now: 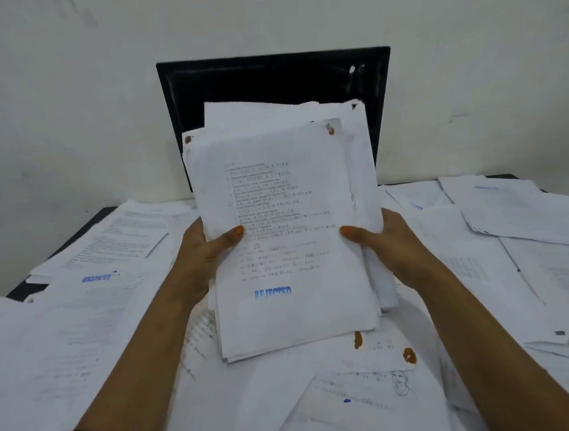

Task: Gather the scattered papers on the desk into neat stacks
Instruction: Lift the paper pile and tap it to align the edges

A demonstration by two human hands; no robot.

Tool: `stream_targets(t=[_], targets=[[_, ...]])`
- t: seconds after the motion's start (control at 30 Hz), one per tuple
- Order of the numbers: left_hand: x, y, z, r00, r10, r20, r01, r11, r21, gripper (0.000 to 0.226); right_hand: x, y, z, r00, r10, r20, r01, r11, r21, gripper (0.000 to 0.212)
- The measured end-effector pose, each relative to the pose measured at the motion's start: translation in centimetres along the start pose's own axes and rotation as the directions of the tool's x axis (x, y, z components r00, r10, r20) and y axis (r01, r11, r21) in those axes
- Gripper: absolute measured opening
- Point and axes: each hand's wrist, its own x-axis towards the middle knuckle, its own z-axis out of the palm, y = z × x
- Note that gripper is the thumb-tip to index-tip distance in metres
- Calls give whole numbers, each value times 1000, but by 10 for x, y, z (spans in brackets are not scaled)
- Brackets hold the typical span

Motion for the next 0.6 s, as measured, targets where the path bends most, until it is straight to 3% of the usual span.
stream_targets(t=[0.13, 0.3, 0.5, 0.6], targets=[[18, 33, 7, 995, 99, 1, -99, 992, 80, 39, 9, -18, -2, 994, -62, -94, 68, 996, 55, 40], [32, 61, 14, 986, 169, 6, -167, 970, 177, 64, 14, -34, -3, 989, -113, -95, 126, 983, 134, 55], [32, 60, 22, 988, 155, -6, -153, 979, 133, 63, 19, -47, 5, 986, -149, -81, 166, 940, 298, 50], [29, 57, 23, 988, 154, -7, -152, 980, 124, 61, 21, -45, 14, 989, -146, -39, 151, 951, 271, 52]])
